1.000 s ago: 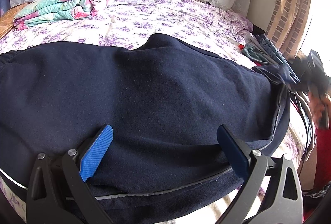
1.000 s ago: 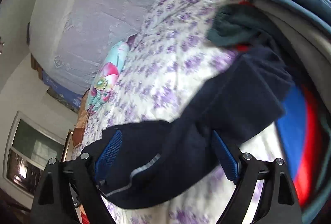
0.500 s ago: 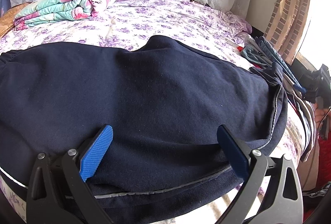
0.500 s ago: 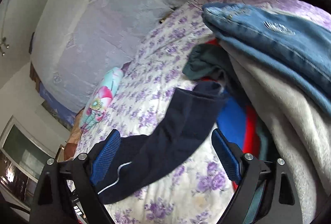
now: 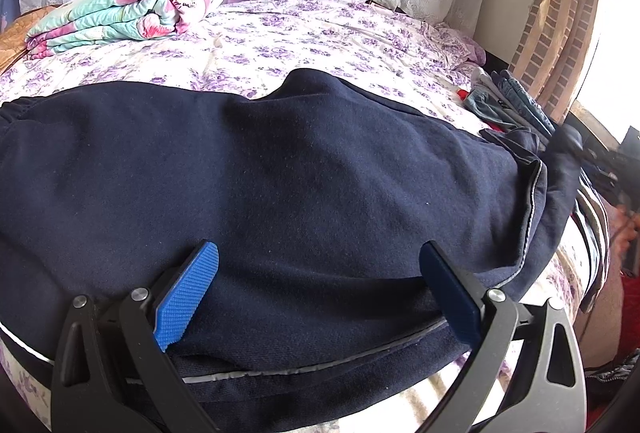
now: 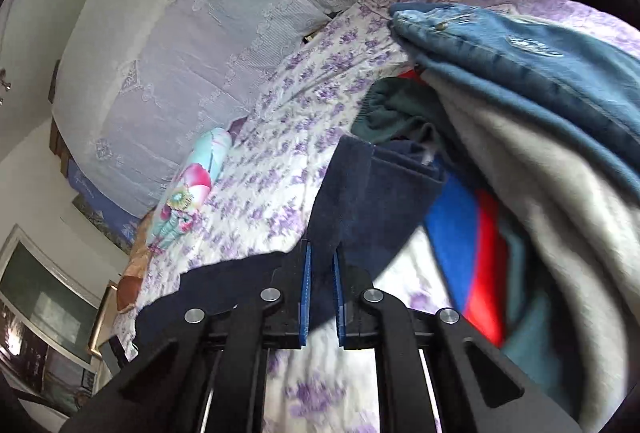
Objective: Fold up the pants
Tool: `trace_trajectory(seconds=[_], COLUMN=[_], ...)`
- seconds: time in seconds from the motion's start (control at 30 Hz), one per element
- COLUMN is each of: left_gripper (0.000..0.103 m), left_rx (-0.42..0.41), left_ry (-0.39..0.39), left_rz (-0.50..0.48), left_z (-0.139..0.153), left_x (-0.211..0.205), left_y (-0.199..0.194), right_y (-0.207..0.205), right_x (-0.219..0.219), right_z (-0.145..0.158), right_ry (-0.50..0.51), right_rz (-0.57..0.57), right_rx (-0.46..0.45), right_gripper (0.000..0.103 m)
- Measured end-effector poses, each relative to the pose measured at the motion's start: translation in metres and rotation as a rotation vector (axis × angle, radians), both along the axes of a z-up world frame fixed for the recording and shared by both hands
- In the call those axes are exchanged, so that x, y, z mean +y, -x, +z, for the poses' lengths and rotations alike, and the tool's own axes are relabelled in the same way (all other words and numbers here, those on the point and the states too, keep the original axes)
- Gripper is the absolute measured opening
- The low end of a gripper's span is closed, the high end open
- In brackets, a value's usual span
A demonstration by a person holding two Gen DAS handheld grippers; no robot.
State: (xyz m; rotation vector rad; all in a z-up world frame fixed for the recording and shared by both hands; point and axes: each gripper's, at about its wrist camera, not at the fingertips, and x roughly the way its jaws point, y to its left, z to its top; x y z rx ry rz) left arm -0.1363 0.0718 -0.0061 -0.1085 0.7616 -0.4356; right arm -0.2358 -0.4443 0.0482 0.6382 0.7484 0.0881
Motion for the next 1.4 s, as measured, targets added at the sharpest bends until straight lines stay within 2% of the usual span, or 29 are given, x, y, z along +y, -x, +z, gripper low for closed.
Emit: trace_trajectory(seconds=[0.03, 0.07, 0.1, 0.13, 0.2, 0.23, 0.3, 0.4, 0.47, 0.53, 0.6, 0.67, 0.73, 0.77, 0.8, 0.83, 0.87, 0.9, 0.97, 1.03, 1.07, 1.13, 1.17, 1.2, 1.27, 1.33, 1.4], left_gripper=[0.098, 0.098, 0.098, 0.098, 0.098, 0.098, 0.098, 0.098, 0.098, 0.098, 0.098, 0.098, 0.098, 0.098, 0.098, 0.098, 0.098, 0.098, 0.098, 0.098, 0.098, 0.098, 0.098, 0.098, 0.098, 0.098, 0.098], left_rx=[-0.001, -0.002, -0.002, -0.002, -0.001, -0.001, -0.001, -0.001, -0.003, -0.007, -0.013, -0.022, -0.036, -0.044, -0.051, -0.057, -0.062, -0.064, -0.067, -0.068, -0.068, -0.069, -0.069, -0.069, -0.068, -0.067, -0.066], left_ry=[0.002, 0.003, 0.002, 0.002, 0.000, -0.001, -0.002, -0.001, 0.003, 0.008, 0.019, 0.042, 0.075, 0.095, 0.114, 0.131, 0.145, 0.151, 0.151, 0.150, 0.150, 0.150, 0.149, 0.148, 0.146, 0.143, 0.140], left_rz=[-0.001, -0.001, -0.001, -0.001, -0.001, 0.000, 0.000, 0.000, 0.000, -0.001, -0.006, -0.018, -0.036, -0.046, -0.053, -0.059, -0.062, -0.064, -0.066, -0.066, -0.066, -0.066, -0.065, -0.064, -0.062, -0.062, -0.061], left_z=[0.000, 0.000, 0.000, 0.000, 0.000, 0.000, 0.000, 0.000, 0.000, 0.001, 0.001, 0.001, 0.002, 0.002, 0.003, 0.003, 0.003, 0.004, 0.004, 0.004, 0.004, 0.004, 0.004, 0.005, 0.004, 0.004, 0.004], left_x=[0.000, 0.000, 0.000, 0.000, 0.000, -0.001, -0.001, -0.001, 0.000, 0.001, 0.002, 0.006, 0.010, 0.013, 0.015, 0.017, 0.018, 0.019, 0.018, 0.016, 0.016, 0.016, 0.016, 0.015, 0.015, 0.015, 0.015], left_y=[0.000, 0.000, 0.000, 0.000, 0.000, 0.000, 0.000, 0.000, 0.001, 0.001, 0.002, 0.004, 0.006, 0.007, 0.008, 0.009, 0.009, 0.009, 0.010, 0.011, 0.011, 0.011, 0.012, 0.012, 0.011, 0.011, 0.012], right_y=[0.013, 0.024, 0.035, 0.045, 0.054, 0.051, 0.029, -0.026, -0.064, -0.099, -0.128, -0.142, -0.139, -0.134, -0.126, -0.117, -0.106, -0.094, -0.060, -0.022, -0.005, 0.026, 0.041, 0.057, 0.078, 0.079, 0.064], right_x=[-0.003, -0.006, -0.010, -0.013, -0.011, -0.004, 0.020, 0.072, 0.106, 0.131, 0.145, 0.146, 0.134, 0.133, 0.132, 0.130, 0.125, 0.118, 0.107, 0.090, 0.077, 0.047, 0.030, 0.015, 0.003, 0.009, 0.024], right_z=[-0.011, -0.022, -0.030, -0.029, -0.010, 0.002, 0.021, 0.032, 0.031, 0.024, 0.015, -0.008, -0.031, -0.036, -0.036, -0.031, -0.025, -0.015, 0.011, 0.026, 0.024, 0.006, -0.004, -0.009, -0.005, 0.007, 0.016], right_ry=[0.019, 0.052, 0.120, 0.178, 0.184, 0.191, 0.233, 0.319, 0.364, 0.407, 0.479, 0.533, 0.500, 0.489, 0.510, 0.503, 0.463, 0.420, 0.398, 0.375, 0.339, 0.271, 0.221, 0.163, 0.062, 0.096, 0.135], right_rz=[-0.009, -0.027, -0.094, -0.162, -0.194, -0.191, -0.091, 0.029, 0.085, 0.118, 0.110, 0.091, 0.095, 0.104, 0.106, 0.109, 0.096, 0.075, 0.029, -0.012, -0.036, -0.132, -0.204, -0.283, -0.339, -0.351, -0.291], right_rx=[0.082, 0.173, 0.249, 0.256, 0.149, 0.097, 0.024, 0.007, 0.011, 0.042, 0.102, 0.191, 0.238, 0.222, 0.197, 0.168, 0.151, 0.128, 0.079, 0.082, 0.116, 0.240, 0.295, 0.308, 0.183, 0.091, 0.020], right_gripper=[0.011, 0.017, 0.021, 0.018, 0.020, 0.028, 0.041, 0.051, 0.065, 0.070, 0.070, 0.070, 0.069, 0.064, 0.057, 0.034, 0.015, 0.008, 0.007, 0.007, 0.007, 0.008, 0.015, 0.020, 0.021, 0.024, 0.033])
